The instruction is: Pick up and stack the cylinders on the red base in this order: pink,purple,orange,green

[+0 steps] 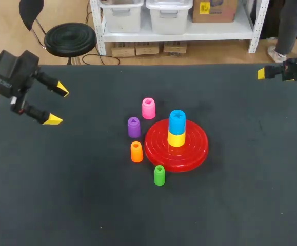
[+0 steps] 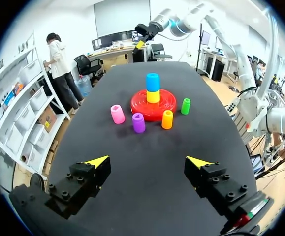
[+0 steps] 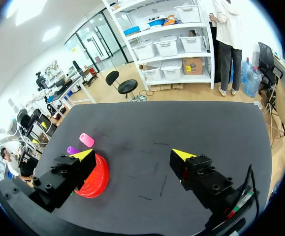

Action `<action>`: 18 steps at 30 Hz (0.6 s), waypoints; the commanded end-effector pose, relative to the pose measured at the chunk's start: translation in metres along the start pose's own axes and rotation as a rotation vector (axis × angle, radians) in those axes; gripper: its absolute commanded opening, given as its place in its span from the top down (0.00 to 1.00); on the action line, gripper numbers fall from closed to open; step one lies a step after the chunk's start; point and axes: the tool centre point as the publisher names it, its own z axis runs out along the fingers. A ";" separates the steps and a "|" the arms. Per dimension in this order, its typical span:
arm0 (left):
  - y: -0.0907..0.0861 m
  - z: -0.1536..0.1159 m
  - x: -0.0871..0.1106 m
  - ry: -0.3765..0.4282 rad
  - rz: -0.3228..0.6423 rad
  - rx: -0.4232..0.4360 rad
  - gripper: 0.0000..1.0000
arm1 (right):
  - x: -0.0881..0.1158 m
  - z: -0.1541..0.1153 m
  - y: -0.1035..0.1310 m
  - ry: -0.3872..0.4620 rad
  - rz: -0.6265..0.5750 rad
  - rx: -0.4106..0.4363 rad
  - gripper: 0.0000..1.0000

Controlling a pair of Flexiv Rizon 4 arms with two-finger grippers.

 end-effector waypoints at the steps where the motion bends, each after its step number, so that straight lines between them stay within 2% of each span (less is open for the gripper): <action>1: -0.002 -0.002 0.002 0.007 -0.004 -0.004 0.00 | 0.000 0.000 0.000 0.000 0.000 0.001 0.00; 12: -0.002 -0.002 0.002 0.001 -0.014 -0.002 0.00 | 0.000 0.000 0.000 0.000 0.000 0.001 0.00; 13: -0.002 -0.002 0.002 0.001 -0.014 -0.002 0.00 | -0.001 -0.002 -0.003 0.011 -0.006 0.020 0.00; 18: -0.002 -0.002 0.002 0.001 -0.014 -0.002 0.00 | -0.028 -0.009 -0.001 0.060 -0.070 0.042 0.00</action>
